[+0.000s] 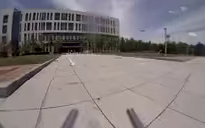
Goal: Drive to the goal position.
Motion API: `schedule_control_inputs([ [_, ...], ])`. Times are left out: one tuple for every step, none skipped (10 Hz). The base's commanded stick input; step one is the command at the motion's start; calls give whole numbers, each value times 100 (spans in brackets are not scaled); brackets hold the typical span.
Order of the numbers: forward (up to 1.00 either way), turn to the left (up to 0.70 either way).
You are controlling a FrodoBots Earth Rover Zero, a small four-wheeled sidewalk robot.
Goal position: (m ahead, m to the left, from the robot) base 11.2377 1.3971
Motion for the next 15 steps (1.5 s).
schedule_control_inputs([
  [50, 0],
  [50, 0],
  [50, 0],
  [50, 0],
  [50, 0],
  [50, 0],
  [50, 0],
  [50, 0],
  [50, 0],
  [50, 0],
  [50, 0],
  [50, 0],
  [50, 0],
  [50, 0],
  [50, 0],
])
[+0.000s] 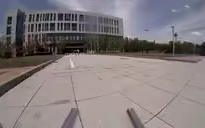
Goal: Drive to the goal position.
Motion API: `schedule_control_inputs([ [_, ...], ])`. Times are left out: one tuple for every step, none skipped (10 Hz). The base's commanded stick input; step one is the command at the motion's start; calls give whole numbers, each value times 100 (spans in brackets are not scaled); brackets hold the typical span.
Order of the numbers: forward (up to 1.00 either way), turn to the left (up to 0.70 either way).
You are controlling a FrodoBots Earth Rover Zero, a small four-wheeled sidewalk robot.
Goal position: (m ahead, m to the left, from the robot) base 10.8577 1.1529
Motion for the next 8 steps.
schedule_control_inputs([
  [50, 0],
  [50, 0],
  [50, 0],
  [50, 0],
  [50, 0],
  [50, 0],
  [50, 0],
  [50, 0],
])
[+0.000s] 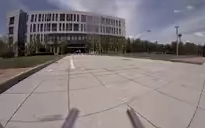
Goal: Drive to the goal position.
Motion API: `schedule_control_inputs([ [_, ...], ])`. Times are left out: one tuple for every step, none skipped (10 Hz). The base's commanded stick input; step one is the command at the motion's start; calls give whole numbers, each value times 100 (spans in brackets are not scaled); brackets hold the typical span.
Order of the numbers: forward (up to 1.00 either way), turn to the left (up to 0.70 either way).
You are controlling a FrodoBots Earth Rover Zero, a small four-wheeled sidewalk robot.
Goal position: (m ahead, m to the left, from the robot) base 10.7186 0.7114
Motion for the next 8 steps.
schedule_control_inputs([
  [50, 0],
  [50, 0],
  [50, 0],
  [50, 0],
  [50, 0],
  [50, 0],
  [50, 0],
  [50, 0],
])
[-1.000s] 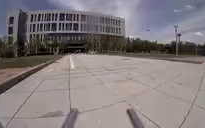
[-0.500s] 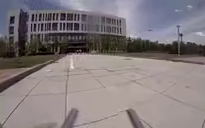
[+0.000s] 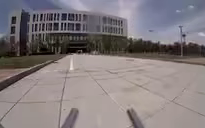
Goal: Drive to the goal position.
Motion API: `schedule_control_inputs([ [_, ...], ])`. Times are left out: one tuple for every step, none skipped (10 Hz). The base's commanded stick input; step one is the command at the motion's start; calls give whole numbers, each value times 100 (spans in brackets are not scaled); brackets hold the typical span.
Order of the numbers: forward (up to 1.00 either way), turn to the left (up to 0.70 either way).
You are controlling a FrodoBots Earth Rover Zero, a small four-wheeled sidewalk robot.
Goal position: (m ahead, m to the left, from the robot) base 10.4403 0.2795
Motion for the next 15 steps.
schedule_control_inputs([
  [50, 0],
  [50, 0],
  [50, 0],
  [50, 0],
  [50, 0],
  [50, 0],
  [50, 0],
  [50, 0],
  [50, 0],
  [50, 0],
  [50, 0],
  [50, 0],
  [50, 0],
  [50, 0],
  [50, 0],
])
